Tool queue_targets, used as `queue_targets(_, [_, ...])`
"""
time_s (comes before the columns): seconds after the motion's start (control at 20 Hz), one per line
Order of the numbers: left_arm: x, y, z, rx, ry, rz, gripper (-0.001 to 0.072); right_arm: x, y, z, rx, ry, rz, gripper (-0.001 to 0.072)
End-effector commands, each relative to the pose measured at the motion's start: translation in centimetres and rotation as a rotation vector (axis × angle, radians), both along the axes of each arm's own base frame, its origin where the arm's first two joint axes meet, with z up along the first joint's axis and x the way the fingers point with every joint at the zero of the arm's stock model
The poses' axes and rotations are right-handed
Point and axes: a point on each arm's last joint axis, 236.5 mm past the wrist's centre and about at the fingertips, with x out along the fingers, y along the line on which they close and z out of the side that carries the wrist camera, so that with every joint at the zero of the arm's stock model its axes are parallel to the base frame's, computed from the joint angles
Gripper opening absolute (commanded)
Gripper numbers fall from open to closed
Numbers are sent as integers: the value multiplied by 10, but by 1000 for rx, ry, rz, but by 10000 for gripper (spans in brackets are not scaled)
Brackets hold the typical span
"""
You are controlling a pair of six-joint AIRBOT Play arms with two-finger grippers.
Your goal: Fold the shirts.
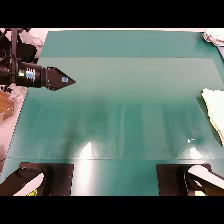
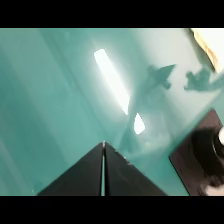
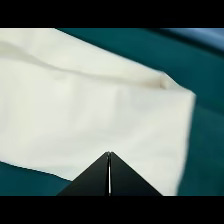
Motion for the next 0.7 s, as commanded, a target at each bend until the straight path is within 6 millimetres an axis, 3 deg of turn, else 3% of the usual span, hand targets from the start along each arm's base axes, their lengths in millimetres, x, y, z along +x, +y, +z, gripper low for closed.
queue_targets(0.0, [23, 4, 17, -29, -108, 64, 23, 108, 67, 92, -206, -223, 352, 21])
queue_targets(0.1, [28, 5, 21, -35, -127, 81, 23, 162, 172, 91, -187, -179, 771, 22])
queue_targets(0.15, [28, 5, 20, -34, -125, 80, 23, 173, 232, 84, -136, -151, 984, 22])
queue_targets(0.2, [26, 5, 18, -26, -117, 73, 23, 173, 296, 75, -66, -111, 1208, 22])
queue_targets(0.3, [25, 9, 10, 12, -107, 69, 23, 156, 390, 60, 23, 0, 1517, 22])
queue_targets(0.4, [22, 11, 5, 37, -99, 56, 23, 146, 462, 61, 38, -5, 1712, 21])
queue_targets(0.5, [19, 10, 2, 53, -99, 34, 23, 135, 519, 65, 70, -48, 1858, 22])
queue_targets(0.65, [23, 11, 5, 93, -182, -4, 24, 117, 552, 45, 126, 34, 1964, 21])
